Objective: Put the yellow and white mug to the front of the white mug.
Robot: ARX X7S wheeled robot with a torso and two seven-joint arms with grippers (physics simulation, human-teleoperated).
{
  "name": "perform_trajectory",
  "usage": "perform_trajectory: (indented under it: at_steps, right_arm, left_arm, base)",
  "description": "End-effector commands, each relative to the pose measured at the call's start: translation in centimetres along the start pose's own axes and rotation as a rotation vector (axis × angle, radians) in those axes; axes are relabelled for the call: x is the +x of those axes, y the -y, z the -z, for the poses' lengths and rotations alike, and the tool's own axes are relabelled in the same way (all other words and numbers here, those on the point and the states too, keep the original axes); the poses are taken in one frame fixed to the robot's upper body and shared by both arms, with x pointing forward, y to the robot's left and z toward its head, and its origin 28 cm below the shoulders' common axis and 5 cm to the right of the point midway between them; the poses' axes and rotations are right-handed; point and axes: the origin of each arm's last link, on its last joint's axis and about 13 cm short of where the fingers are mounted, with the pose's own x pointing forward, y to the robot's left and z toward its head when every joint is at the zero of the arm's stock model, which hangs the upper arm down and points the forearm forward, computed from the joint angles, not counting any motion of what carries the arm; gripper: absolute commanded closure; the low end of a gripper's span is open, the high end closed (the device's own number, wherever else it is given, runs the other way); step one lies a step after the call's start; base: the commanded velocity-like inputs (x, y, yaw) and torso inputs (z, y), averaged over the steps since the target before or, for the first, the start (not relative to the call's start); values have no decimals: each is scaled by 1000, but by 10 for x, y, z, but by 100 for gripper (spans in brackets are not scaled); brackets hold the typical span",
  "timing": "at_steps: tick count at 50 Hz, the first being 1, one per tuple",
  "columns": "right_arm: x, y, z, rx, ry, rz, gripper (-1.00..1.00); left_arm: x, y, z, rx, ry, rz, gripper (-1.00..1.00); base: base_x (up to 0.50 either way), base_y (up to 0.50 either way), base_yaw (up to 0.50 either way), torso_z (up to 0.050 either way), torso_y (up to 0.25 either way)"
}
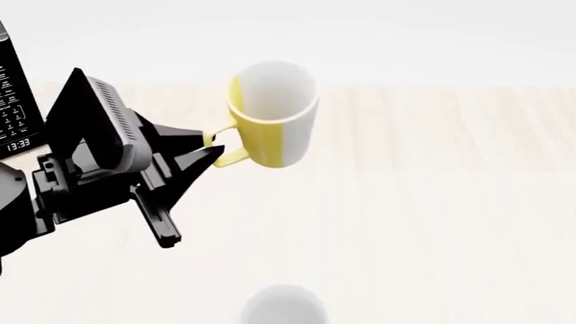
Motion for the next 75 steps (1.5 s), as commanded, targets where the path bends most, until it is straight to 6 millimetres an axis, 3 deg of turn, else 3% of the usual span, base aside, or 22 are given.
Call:
perform_trajectory:
  at_steps: [1,32,75]
  right_arm:
    - [0,0,0,1,1,-1,-100]
    - [0,0,-1,-2,3,-4,-100]
    - [0,-1,0,-5,6,-8,-100]
  left_arm:
    - [4,3,-4,26,1,0,100]
    - [15,5,9,45,-42,4,100]
    - [31,16,91,-141,-60,39,100]
  base:
    - [0,0,0,0,0]
    - [0,0,0,0,0]
    - [0,0,0,0,0]
